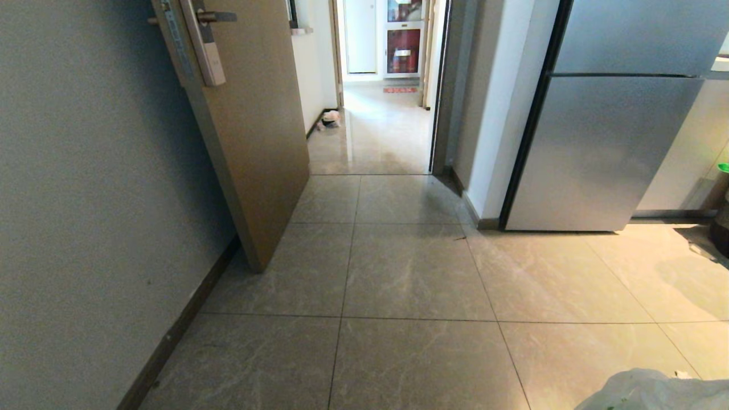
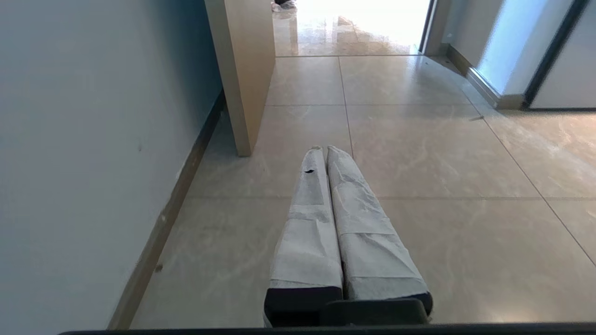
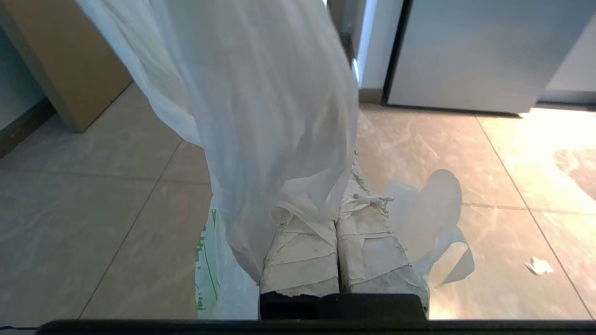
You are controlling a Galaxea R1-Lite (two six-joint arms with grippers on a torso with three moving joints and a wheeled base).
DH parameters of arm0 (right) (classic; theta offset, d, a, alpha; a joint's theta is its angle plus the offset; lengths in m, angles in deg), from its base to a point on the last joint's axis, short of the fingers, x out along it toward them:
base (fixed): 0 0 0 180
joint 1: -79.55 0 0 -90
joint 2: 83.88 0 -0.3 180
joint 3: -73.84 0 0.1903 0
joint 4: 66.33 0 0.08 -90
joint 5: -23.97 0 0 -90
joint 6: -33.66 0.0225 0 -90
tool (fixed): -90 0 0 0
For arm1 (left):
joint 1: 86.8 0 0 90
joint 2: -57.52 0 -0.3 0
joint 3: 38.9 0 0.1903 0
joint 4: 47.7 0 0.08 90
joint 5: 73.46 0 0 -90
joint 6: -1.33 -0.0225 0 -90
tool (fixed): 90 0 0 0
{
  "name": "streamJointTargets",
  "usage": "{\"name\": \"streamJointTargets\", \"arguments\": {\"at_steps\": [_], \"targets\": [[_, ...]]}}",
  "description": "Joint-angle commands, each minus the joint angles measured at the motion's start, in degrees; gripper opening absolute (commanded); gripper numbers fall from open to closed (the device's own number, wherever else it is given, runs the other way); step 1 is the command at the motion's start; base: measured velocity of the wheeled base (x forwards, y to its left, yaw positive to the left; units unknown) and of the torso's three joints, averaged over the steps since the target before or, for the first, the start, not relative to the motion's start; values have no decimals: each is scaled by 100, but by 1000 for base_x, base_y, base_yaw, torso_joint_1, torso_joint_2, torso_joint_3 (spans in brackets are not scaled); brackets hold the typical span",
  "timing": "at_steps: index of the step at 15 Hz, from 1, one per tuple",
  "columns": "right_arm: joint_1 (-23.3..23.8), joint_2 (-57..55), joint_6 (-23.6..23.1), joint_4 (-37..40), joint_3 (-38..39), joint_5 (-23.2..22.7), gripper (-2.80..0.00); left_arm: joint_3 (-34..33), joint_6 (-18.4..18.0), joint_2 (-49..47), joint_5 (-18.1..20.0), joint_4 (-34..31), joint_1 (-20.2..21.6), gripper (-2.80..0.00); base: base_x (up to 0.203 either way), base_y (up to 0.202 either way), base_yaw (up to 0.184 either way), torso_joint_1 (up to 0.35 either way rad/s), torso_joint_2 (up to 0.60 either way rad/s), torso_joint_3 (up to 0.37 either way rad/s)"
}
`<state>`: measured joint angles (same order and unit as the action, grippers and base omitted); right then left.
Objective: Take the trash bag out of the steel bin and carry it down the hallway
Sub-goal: Put the trash bag at the door
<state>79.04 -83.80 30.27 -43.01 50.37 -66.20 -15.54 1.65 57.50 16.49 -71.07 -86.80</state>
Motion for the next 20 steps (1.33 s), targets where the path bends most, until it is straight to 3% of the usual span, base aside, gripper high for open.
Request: {"name": "streamJointTargets", "arguments": {"at_steps": [1,20], "targets": [[-2,222,-3,-4,1,-1,-280,0,3,-6,-4,0,0,-280,191,0,0,2,-2,2],[-2,222,-3,-4,1,-1,-280,0,3,-6,-4,0,0,-280,192,0,1,2,2,3]]}}
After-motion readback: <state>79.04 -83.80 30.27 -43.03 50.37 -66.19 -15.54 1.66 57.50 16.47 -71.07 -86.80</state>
